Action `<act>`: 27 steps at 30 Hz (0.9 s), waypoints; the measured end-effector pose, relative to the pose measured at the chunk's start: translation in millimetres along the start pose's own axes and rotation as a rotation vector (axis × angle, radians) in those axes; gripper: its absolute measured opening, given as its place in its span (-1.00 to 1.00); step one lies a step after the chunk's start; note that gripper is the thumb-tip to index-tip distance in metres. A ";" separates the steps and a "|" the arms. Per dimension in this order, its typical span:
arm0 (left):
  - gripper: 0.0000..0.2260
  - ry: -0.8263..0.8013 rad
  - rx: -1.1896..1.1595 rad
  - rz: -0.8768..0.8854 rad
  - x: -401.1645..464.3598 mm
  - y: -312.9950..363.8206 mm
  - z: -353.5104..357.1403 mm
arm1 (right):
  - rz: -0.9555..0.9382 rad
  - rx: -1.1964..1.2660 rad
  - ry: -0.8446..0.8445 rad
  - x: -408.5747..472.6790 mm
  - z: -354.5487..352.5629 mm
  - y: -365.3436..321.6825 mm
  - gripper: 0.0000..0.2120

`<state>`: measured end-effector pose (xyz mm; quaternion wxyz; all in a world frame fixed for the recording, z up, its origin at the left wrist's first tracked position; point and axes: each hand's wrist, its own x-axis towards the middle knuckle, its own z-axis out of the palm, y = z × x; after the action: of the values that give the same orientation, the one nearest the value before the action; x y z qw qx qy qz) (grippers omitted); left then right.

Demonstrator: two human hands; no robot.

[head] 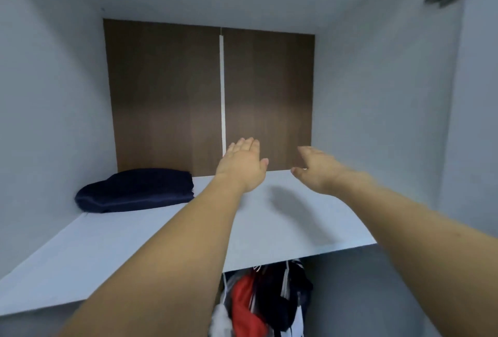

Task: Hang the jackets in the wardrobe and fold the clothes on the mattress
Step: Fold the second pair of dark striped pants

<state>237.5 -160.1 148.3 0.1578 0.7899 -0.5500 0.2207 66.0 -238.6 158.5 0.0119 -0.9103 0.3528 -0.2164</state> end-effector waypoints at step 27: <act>-0.44 0.612 -0.644 0.805 -231.3 489.0 -129.0 | 0.375 -0.419 0.579 -542.3 -244.7 193.4 -0.44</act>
<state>-312.9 -80.5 140.7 0.4443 0.3327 -0.7748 0.3027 -512.3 -0.6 137.4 -0.2343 -0.7143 0.5381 -0.3812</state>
